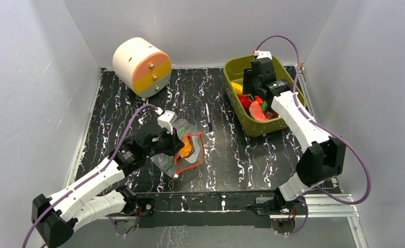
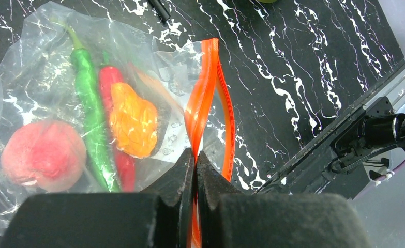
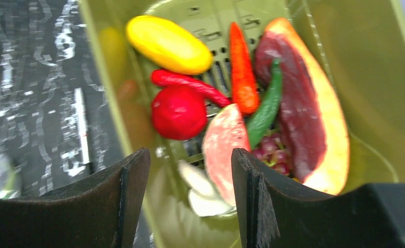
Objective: Place the food in the zip-top bag and seal the zipper
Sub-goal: Pick up the fake vegetable from the bin.
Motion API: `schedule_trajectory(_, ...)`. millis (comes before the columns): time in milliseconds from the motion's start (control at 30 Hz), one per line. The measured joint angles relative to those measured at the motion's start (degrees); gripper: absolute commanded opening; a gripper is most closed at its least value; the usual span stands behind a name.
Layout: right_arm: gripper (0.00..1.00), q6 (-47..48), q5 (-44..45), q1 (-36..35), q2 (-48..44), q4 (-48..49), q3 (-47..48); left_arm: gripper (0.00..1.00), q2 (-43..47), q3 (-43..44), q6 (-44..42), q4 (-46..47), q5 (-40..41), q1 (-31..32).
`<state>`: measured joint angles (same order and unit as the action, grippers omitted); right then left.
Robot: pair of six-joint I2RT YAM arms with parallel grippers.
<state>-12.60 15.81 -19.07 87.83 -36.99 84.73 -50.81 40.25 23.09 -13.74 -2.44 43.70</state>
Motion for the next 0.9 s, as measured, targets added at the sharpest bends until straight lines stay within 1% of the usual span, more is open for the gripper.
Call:
schedule_trajectory(200,0.56,5.4,2.4,4.7,5.6,0.7,1.5,0.00,0.9,0.0,-0.2,0.0,0.0,0.0)
schedule_trajectory(367,0.55,11.1,5.3,6.3,11.1,2.7,4.2,0.00,1.8,0.0,-0.2,0.0,0.0,0.0)
schedule_trajectory(600,0.54,16.7,6.8,8.9,19.2,5.1,8.1,0.00,1.8,0.0,-0.5,0.0,0.0,0.0)
schedule_trajectory(900,0.55,21.6,8.7,9.8,30.3,5.6,19.2,0.00,1.6,0.0,-0.6,0.2,0.0,0.0)
